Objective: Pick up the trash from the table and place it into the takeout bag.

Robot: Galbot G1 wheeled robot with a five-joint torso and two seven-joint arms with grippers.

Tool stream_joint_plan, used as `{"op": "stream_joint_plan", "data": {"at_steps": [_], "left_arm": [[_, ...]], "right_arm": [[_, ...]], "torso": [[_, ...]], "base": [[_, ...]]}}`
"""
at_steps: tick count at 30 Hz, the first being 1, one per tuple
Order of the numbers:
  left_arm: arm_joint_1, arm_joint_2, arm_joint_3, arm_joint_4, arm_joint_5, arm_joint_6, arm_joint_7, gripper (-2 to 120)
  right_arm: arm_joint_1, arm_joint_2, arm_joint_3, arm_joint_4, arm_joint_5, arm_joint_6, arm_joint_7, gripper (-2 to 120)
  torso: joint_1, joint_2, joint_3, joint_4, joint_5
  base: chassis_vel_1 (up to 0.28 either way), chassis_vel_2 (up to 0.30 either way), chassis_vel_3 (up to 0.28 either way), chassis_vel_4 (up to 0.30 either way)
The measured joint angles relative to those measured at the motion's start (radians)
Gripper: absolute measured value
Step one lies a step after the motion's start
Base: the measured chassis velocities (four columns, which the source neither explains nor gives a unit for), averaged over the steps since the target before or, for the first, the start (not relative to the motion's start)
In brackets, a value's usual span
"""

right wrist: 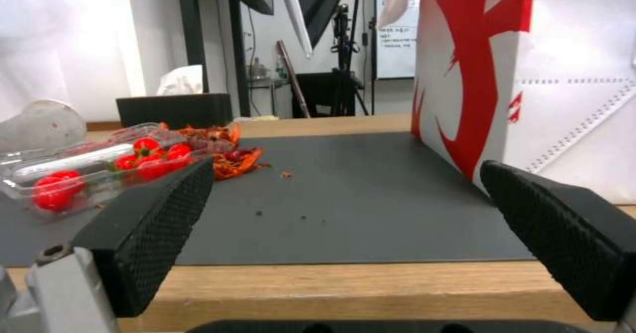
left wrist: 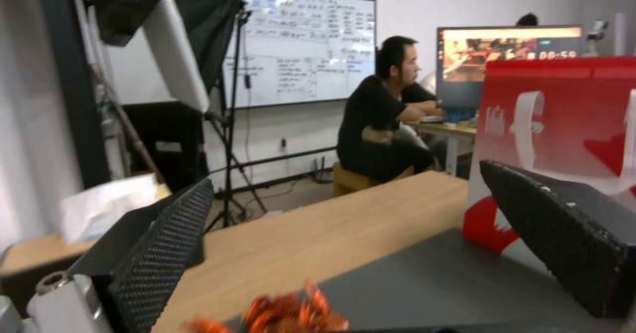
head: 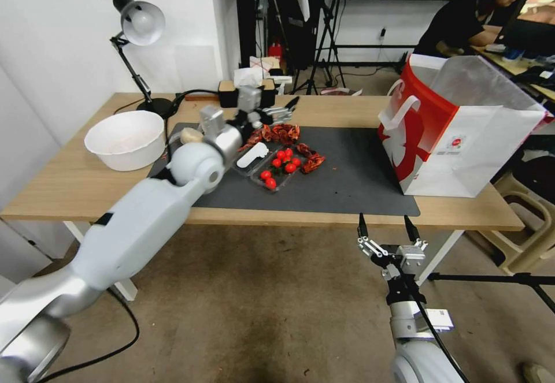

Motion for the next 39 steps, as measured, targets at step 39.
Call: {"op": "stream_joint_plan", "data": {"at_steps": [39], "left_arm": [[0.932,-0.092,-0.615,-0.279,0.381,-0.193,-0.038,100]], "right_arm": [[0.005,0.013,-0.024,-0.022,-0.008,0.015,0.001,100]], "torso": [[0.000,0.000,0.000,0.0002,0.0000]], "base": [[0.000,0.000,0.000,0.000]]}}
